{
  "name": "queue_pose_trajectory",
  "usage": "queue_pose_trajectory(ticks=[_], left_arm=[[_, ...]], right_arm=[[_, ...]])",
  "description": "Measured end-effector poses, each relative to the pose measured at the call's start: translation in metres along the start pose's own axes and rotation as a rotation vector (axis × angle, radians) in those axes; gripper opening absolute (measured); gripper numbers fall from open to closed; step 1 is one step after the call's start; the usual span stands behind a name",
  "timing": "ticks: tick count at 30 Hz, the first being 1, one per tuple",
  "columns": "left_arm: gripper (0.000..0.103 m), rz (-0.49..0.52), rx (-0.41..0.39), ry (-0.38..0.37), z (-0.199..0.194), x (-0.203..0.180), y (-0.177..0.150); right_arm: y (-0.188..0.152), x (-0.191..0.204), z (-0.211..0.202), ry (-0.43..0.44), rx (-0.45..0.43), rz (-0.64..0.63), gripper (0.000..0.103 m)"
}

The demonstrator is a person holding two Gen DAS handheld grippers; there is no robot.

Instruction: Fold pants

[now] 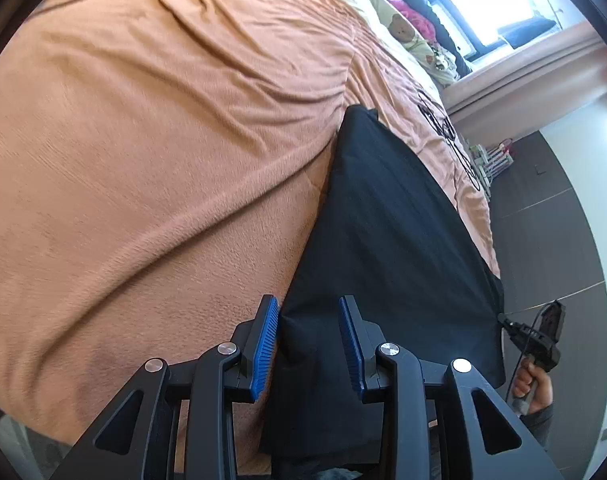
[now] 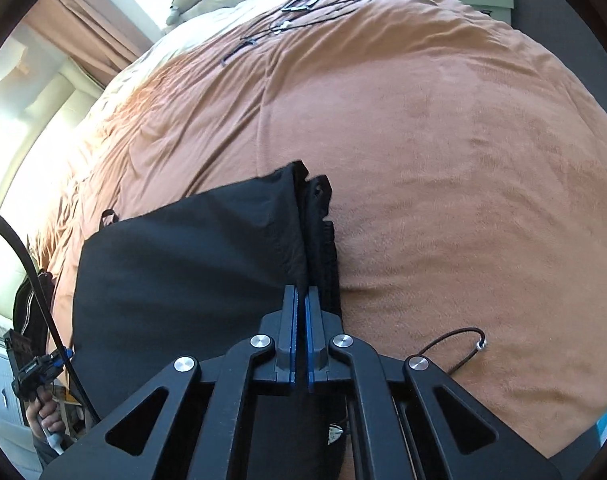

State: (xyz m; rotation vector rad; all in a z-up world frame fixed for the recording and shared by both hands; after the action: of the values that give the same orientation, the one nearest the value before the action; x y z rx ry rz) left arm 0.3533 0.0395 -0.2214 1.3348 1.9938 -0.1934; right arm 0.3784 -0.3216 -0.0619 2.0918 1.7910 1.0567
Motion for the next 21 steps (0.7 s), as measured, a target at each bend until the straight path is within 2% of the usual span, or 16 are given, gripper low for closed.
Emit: queue_pose_trajectory(ticks=[8,13,19,20,21], left_arm=[[0.034,-0.060,0.048,-0.066,0.017,0.010,-0.001],[0.034,-0.054,0.091,-0.109,0.011,0.012,-0.023],[0.033,-0.057,0.101,-0.134,0.000,0.015,-0.040],[0.031,-0.058,0.100,-0.132,0.000,0.016,-0.042],[0.024,-0.059,0.096,-0.119,-0.002,0.018,-0.043]], right_arm=[[-0.001,-0.007,-0.003,-0.030,0.006,0.024,0.000],[-0.002,-0.006,-0.005,-0.006,0.001,0.054,0.000],[-0.002,-0.001,-0.022,-0.045,-0.029,0.060,0.003],[-0.003,0.004,-0.027,-0.057,-0.040,0.048,0.003],[-0.004,0.008,-0.031,-0.055,-0.049,0.040,0.003]])
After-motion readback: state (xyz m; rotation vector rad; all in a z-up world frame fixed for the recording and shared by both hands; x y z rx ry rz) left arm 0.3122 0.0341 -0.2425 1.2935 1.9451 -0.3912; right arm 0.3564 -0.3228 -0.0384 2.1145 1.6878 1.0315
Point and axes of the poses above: each gripper's, at about its wrist camera, not at the fingertips, and z roughly the way its jaws point, x to its left, y to its top, the point moved 6 cm from there along z, roughly the way its jaws point, and after that the axes turned 4 degrees about -z, right-handed, at the moved point
